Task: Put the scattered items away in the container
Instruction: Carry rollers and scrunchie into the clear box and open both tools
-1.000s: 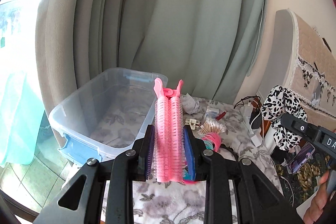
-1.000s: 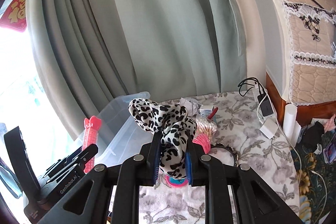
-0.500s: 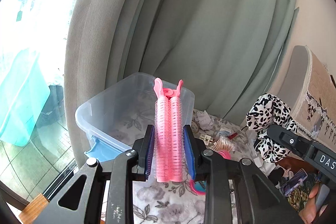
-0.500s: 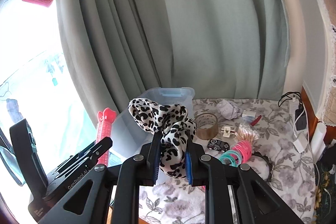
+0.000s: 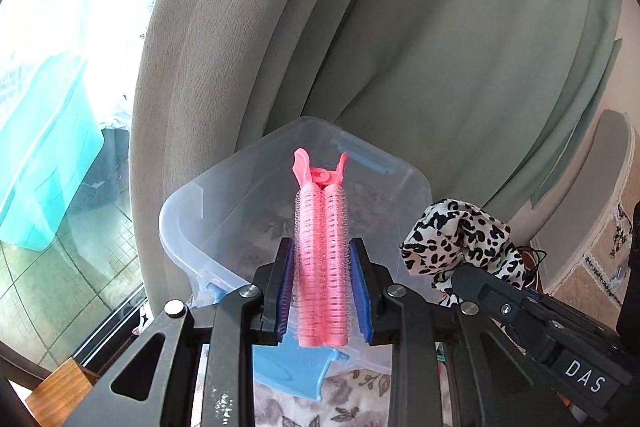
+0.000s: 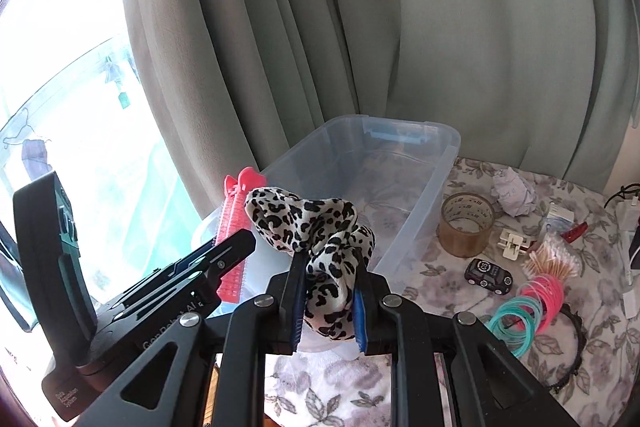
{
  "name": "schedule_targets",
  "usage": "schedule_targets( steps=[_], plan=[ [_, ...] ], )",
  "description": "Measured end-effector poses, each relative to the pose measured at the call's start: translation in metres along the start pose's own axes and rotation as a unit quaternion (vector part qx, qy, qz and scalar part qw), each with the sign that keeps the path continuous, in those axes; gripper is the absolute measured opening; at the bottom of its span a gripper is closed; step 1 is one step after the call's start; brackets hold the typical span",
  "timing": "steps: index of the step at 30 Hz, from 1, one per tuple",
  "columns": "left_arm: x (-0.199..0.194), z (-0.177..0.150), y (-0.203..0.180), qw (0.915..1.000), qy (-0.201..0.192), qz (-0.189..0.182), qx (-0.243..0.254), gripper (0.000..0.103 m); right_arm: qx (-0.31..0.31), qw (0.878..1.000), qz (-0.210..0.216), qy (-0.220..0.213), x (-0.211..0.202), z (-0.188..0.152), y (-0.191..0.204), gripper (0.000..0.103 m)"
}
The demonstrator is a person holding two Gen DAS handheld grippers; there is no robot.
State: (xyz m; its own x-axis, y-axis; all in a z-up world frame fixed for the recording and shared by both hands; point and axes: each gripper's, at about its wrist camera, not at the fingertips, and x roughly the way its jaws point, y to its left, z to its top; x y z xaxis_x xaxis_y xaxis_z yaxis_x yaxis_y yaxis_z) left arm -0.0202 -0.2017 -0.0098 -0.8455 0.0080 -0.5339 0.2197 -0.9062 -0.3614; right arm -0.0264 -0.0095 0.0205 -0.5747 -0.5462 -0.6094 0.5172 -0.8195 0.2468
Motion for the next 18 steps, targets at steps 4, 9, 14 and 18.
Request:
schedule_targets(
  steps=[4, 9, 14, 18],
  plan=[
    [0.013, 0.002, 0.008, 0.9999, 0.008, 0.0, -0.012, 0.028, 0.002, 1.0, 0.004, 0.014, 0.025, 0.002, -0.004, 0.021],
    [0.028, 0.001, 0.01, 0.9997, 0.022, -0.004, -0.015, 0.028, 0.0, 0.999, 0.014, 0.029, 0.045, 0.002, -0.006, 0.022],
    [0.032, 0.002, 0.008, 0.9999, 0.015, 0.007, -0.002, 0.028, 0.011, 0.999, 0.018, 0.043, 0.057, -0.001, -0.013, 0.024],
    [0.034, 0.003, 0.008, 0.9999, 0.013, 0.008, -0.004, 0.028, 0.008, 0.999, 0.022, 0.045, 0.059, -0.002, -0.012, 0.024]
  ],
)
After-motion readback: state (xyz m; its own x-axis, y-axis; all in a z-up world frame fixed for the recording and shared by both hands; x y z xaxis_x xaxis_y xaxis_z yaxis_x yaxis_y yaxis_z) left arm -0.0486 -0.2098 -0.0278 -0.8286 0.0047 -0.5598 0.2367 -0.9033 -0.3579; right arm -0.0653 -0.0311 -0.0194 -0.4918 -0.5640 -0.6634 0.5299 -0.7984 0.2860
